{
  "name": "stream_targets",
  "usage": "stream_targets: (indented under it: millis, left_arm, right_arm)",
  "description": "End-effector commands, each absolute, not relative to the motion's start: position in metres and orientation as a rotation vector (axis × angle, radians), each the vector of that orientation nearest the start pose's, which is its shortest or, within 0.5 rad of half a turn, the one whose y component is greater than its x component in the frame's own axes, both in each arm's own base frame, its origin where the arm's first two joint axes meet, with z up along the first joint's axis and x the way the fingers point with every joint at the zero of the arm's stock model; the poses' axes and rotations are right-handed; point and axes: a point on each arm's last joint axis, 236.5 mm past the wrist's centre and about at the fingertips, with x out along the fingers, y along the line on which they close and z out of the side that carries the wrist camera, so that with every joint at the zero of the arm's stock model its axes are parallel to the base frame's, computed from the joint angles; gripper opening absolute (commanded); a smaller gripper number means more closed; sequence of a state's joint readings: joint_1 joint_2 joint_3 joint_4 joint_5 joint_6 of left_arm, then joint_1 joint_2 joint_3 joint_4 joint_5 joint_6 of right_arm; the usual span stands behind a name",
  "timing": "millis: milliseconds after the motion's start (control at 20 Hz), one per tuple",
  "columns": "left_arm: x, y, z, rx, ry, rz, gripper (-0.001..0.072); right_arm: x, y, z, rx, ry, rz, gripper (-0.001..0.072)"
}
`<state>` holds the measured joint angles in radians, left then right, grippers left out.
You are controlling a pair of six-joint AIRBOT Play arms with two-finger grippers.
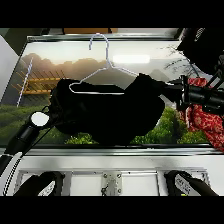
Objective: Fold the clothes and pants, and hang the long-sleeved shirts on hangers.
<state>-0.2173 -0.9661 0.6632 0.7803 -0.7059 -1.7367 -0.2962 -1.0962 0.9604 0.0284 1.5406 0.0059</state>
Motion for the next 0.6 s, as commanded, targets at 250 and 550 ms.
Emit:
stream_targets:
  millis: [250, 550]
  left_arm:
    - [0.319, -0.201, 0.016, -0.861, 1.114, -0.292, 0.0441]
    - [0.3, -0.207, 0.01, -0.834, 1.199, -0.322, 0.0442]
  right_arm:
    - [0.329, 0.147, 0.236, 0.139, 0.07, 1.24, 0.001]
    - [0.329, 0.147, 0.236, 0.139, 0.07, 1.24, 0.001]
